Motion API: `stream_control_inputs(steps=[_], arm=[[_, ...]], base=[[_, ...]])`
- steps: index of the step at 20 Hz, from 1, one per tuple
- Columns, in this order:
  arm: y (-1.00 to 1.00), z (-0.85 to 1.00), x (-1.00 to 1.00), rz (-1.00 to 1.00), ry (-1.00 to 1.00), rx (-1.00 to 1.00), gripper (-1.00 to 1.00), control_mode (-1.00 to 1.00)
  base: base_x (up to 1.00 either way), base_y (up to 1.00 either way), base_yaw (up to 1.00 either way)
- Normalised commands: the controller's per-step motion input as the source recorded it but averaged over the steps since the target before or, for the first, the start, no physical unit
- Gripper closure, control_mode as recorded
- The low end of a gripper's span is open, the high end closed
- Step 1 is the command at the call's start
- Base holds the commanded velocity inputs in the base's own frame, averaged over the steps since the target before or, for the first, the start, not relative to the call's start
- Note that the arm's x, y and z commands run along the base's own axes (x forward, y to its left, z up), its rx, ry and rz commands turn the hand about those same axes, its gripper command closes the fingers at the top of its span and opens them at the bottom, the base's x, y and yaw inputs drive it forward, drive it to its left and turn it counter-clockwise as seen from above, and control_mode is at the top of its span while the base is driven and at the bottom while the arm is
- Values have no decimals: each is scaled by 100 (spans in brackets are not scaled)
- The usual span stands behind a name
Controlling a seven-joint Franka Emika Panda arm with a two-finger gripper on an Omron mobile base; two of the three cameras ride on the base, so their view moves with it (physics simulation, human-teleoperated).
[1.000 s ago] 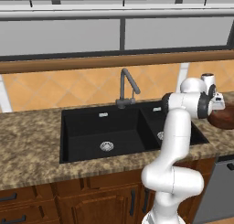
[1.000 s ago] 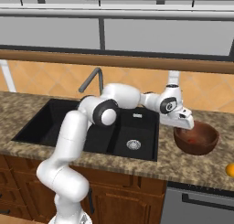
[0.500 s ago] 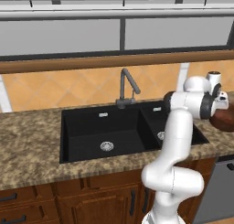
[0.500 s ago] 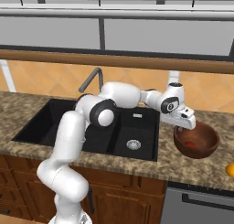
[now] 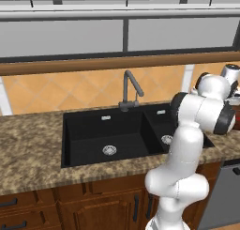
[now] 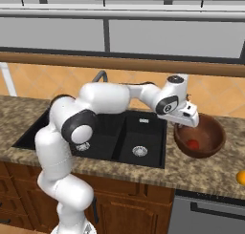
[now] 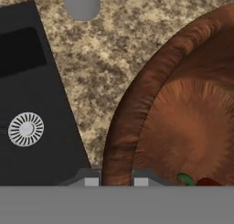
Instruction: Pick the bell pepper from the sink and place it in the bowl. Then pick the bowl and place it in the microwave. Then close the microwave door and press the start button.
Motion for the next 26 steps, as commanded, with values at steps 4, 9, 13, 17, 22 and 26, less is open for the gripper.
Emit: stream_control_inputs(steps=[4, 9, 13, 17, 22, 26], arm=[[72, 73, -50, 10, -3, -2, 100, -100], [56, 84, -52, 8, 0, 0, 100, -100], [54, 82, -44, 11, 0, -2, 100, -100], [62, 59, -20, 20, 0, -8, 100, -100], [57, 16, -24, 40, 0, -12, 100, -100], [50, 10, -49, 40, 0, -13, 100, -100]], base=[[0, 0, 0], [0, 0, 0], [0, 0, 0], [0, 0, 0], [0, 0, 0], [0, 0, 0]])
